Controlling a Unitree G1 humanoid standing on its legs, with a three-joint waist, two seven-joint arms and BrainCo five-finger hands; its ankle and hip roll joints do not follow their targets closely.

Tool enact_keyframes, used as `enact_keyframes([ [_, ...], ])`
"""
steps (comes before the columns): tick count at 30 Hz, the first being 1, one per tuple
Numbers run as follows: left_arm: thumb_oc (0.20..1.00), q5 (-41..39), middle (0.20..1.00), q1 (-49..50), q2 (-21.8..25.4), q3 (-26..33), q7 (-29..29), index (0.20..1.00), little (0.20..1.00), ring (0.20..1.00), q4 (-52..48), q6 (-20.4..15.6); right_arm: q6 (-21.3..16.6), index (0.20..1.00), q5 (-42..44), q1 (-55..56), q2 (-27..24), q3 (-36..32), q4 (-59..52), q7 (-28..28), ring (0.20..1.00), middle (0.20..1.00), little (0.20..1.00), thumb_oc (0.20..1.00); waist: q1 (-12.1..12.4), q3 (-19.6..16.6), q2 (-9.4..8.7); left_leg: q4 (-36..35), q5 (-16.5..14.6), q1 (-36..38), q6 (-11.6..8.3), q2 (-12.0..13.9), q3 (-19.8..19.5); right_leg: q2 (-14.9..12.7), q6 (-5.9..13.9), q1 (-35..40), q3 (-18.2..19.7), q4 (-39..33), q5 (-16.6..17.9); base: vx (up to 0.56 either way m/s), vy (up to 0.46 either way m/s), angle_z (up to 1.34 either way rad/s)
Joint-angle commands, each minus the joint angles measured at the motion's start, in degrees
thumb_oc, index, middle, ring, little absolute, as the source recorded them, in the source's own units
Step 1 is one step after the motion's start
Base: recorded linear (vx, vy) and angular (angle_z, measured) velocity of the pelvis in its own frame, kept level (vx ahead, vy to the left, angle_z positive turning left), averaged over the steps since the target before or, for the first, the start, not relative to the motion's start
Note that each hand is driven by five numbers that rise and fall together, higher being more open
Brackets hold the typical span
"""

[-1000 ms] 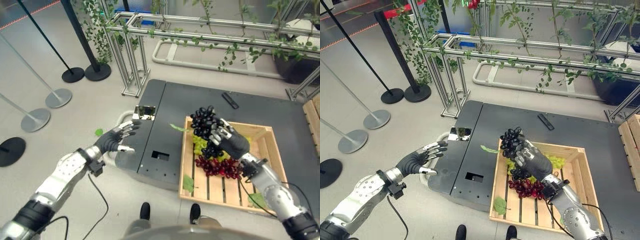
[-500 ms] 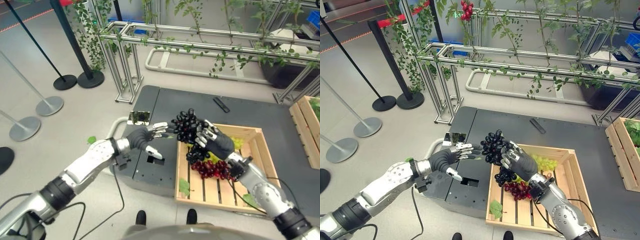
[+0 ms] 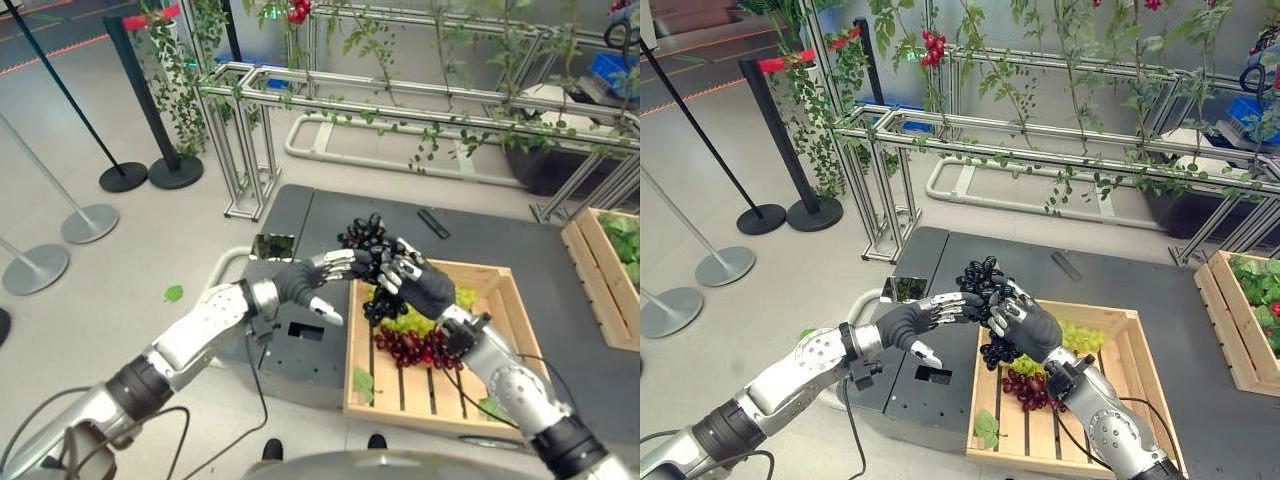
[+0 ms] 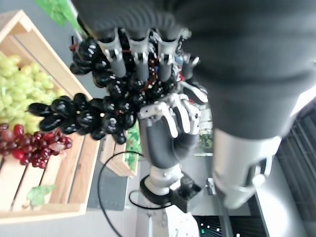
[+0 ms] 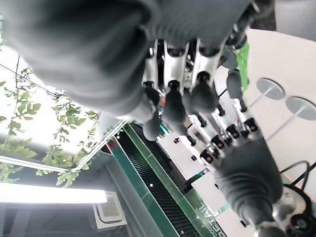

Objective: Pick up the fruits from the basket on one side to the basket on the other side

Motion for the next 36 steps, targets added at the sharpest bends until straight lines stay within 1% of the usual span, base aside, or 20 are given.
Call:
enact_keyframes([
  [1, 1.000, 0.9, 1.000, -2.4, -2.2, 0.5, 1.3, 1.000, 1.000, 1.000, 2.7, -2.5, -4.3, 0.200, 1.3, -5.0, 1.9, 0.6, -8.1, 1.2, 0.200, 0.200, 0.200, 0.200, -1.2, -2.3, -2.24, 0.2, -3.8, 1.2, 1.61, -1.4, 0.7, -3.0, 5.59, -0.1, 0.8, 4.1, -3.1, 0.00, 0.000, 0.00],
  [6, 1.000, 1.8, 1.000, -1.6, -3.8, 0.8, 1.7, 1.000, 1.000, 1.000, 3.2, -2.7, -4.2, 0.200, 1.3, -4.7, 2.4, 1.0, -8.3, 1.3, 0.200, 0.200, 0.200, 0.200, -1.2, -2.5, -2.33, 0.2, -3.8, 1.3, 1.64, -1.4, 0.5, -3.1, 5.54, 0.0, 0.8, 4.2, -3.2, 0.00, 0.000, 0.00],
  [13, 1.000, 2.5, 1.000, 0.1, -3.2, 2.3, 1.6, 1.000, 1.000, 1.000, 2.8, -2.7, -4.4, 0.200, 1.2, -4.5, 2.6, 0.2, -8.0, 1.0, 0.200, 0.200, 0.200, 0.200, -1.0, -2.7, -2.39, 0.2, -3.9, 1.3, 1.77, -1.4, 0.6, -3.1, 5.54, -0.1, 0.8, 4.2, -3.1, 0.00, 0.000, 0.00],
  [17, 1.000, 2.7, 1.000, 3.1, -1.7, 5.2, 1.6, 1.000, 1.000, 1.000, 2.7, -2.9, -4.9, 0.200, 0.9, -4.4, 2.2, -1.7, -8.0, 0.7, 0.200, 0.200, 0.200, 0.200, -0.9, -2.9, -2.49, 0.2, -3.9, 1.4, 1.71, -1.3, 0.6, -3.0, 5.50, 0.0, 0.7, 4.2, -3.2, 0.00, 0.000, 0.00],
  [18, 1.000, 2.7, 1.000, 4.4, -1.0, 6.7, 1.7, 1.000, 1.000, 1.000, 2.8, -3.0, -5.4, 0.200, 0.7, -4.6, 1.8, -2.9, -8.1, 0.5, 0.200, 0.200, 0.200, 0.200, -0.8, -2.9, -2.49, 0.2, -3.9, 1.4, 1.68, -1.3, 0.6, -3.0, 5.48, 0.0, 0.7, 4.1, -3.2, 0.00, 0.000, 0.00],
  [20, 1.000, 2.7, 1.000, 4.5, -1.0, 6.8, 1.7, 1.000, 1.000, 1.000, 2.8, -3.0, -5.4, 0.200, 0.7, -4.6, 1.8, -2.9, -8.2, 0.5, 0.200, 0.200, 0.200, 0.200, -0.8, -2.9, -2.49, 0.2, -3.9, 1.4, 1.67, -1.3, 0.6, -3.0, 5.48, 0.0, 0.7, 4.1, -3.2, 0.00, 0.000, 0.00],
  [22, 1.000, 2.2, 1.000, 7.0, 0.7, 9.5, 1.6, 1.000, 1.000, 1.000, 3.0, -3.0, -6.3, 0.200, 0.6, -5.0, 1.1, -5.1, -7.8, 0.0, 0.200, 0.200, 0.200, 0.200, -0.6, -3.1, -2.53, 0.2, -3.9, 1.4, 1.63, -1.4, 0.5, -3.0, 5.45, 0.2, 0.7, 4.1, -3.1, 0.00, 0.000, 0.00],
  [24, 1.000, 2.2, 1.000, 7.0, 0.8, 9.6, 1.6, 1.000, 1.000, 1.000, 2.9, -3.0, -6.3, 0.200, 0.6, -5.0, 1.1, -5.1, -7.8, 0.0, 0.200, 0.200, 0.200, 0.200, -0.6, -3.1, -2.53, 0.2, -3.9, 1.4, 1.63, -1.4, 0.5, -3.0, 5.45, 0.2, 0.7, 4.1, -3.1, 0.00, 0.000, 0.00],
  [25, 1.000, 1.8, 1.000, 8.1, 1.6, 10.7, 1.3, 1.000, 1.000, 1.000, 2.9, -2.8, -6.9, 0.200, 0.6, -5.7, 0.7, -6.5, -7.5, -0.3, 0.200, 0.200, 0.200, 0.200, -0.5, -3.2, -2.61, 0.2, -3.9, 1.3, 1.63, -1.3, 0.4, -2.9, 5.40, 0.2, 0.5, 4.1, -3.1, 0.00, 0.000, 0.00],
  [30, 1.000, 1.3, 1.000, 9.6, 2.8, 12.1, 1.0, 1.000, 1.000, 1.000, 2.6, -2.6, -7.9, 0.200, 0.2, -7.2, -0.3, -8.2, -7.2, -1.0, 0.200, 0.200, 0.200, 0.200, -0.3, -3.3, -2.90, 0.2, -3.9, 1.4, 1.65, -1.3, 0.3, -2.9, 5.44, 0.2, 0.4, 4.2, -3.1, 0.00, 0.000, 0.00],
  [36, 1.000, 1.0, 1.000, 10.1, 3.2, 12.4, 0.8, 1.000, 1.000, 1.000, 2.6, -2.4, -8.4, 0.200, 0.0, -8.1, -0.8, -9.2, -6.9, -1.4, 0.200, 0.200, 0.200, 0.200, -0.2, -3.3, -3.04, 0.3, -3.9, 1.3, 1.68, -1.3, 0.1, -2.9, 5.45, 0.2, 0.3, 4.4, -3.2, 0.00, 0.000, 0.00],
])
